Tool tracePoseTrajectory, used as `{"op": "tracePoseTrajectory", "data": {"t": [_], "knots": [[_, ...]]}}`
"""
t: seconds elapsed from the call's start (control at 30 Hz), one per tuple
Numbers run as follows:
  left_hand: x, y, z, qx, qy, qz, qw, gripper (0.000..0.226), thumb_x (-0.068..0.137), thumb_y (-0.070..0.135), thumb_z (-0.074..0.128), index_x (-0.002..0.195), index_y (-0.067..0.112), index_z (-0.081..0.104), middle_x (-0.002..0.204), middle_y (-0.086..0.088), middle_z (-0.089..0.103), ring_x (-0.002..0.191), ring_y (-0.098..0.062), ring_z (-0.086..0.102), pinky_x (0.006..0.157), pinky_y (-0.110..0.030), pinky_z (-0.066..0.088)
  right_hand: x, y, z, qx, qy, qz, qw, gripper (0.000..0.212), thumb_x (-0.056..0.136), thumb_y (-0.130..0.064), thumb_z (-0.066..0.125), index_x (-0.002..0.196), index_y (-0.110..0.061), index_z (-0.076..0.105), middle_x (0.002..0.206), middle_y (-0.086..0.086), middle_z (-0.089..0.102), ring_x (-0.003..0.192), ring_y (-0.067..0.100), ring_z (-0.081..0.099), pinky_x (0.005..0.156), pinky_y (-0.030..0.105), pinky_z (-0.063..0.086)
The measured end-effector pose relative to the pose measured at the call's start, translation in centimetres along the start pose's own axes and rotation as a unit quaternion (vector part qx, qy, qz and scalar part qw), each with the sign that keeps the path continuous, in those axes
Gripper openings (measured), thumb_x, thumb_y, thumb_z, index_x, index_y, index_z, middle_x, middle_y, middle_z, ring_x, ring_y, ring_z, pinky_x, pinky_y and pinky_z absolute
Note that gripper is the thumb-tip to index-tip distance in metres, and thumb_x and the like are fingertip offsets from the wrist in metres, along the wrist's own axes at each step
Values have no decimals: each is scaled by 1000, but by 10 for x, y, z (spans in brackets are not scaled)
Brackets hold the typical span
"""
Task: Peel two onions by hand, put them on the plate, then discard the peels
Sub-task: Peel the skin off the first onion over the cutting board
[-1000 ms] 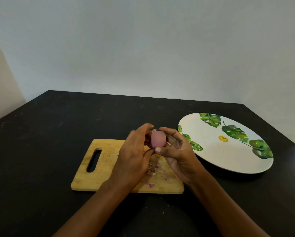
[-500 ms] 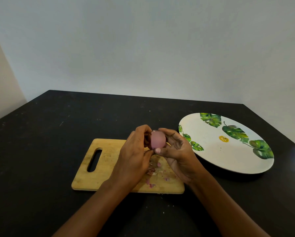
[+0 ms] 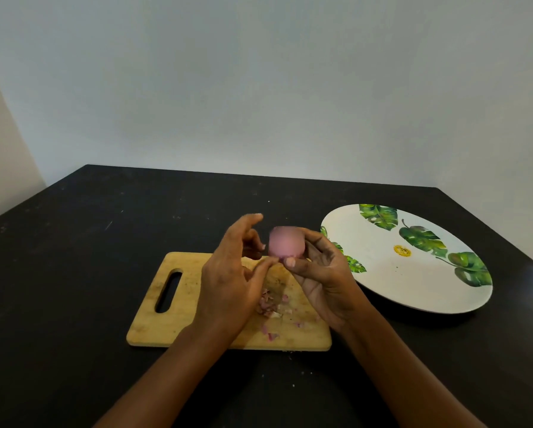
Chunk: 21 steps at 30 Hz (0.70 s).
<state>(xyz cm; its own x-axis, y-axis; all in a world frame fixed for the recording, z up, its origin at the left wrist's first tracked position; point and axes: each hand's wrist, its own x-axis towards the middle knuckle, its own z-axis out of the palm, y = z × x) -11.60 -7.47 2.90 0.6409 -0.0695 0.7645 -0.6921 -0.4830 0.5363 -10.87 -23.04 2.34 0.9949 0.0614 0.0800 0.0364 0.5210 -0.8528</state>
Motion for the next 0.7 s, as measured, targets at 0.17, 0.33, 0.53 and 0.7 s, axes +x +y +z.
{"op": "tracePoseTrajectory", "data": {"t": [0.17,0.33,0.53,0.7], "knots": [[5,2,-6,-47,22,-35,998,51,88,25,59,132,35,35,89,17,58,74,-3,64,64,-11,52,2,-3,-3,64,10,20,998,67,53,11,84,113,-6,60,117,18,67,107,33,66,76,34,59],[3,8,-3,-52,-11,-48,997,62,78,42,64,130,40,32,103,24,54,91,4,61,70,-6,49,0,-4,-1,128,-40,76,988,68,58,-13,87,118,-2,59,115,21,67,100,31,69,76,33,58],[-1,1,3,-11,-49,-13,999,51,74,36,69,122,29,51,107,14,57,93,-2,59,76,-20,54,-5,-4,3,153,-63,127,978,44,75,-11,60,116,1,56,105,22,70,91,30,71,81,33,57],[1,6,3,-52,-48,-73,995,48,76,32,71,119,30,50,111,11,59,99,-2,59,75,-7,48,-5,-4,5,143,-71,120,980,73,63,-12,82,128,3,52,119,26,63,96,29,69,90,38,55]]}}
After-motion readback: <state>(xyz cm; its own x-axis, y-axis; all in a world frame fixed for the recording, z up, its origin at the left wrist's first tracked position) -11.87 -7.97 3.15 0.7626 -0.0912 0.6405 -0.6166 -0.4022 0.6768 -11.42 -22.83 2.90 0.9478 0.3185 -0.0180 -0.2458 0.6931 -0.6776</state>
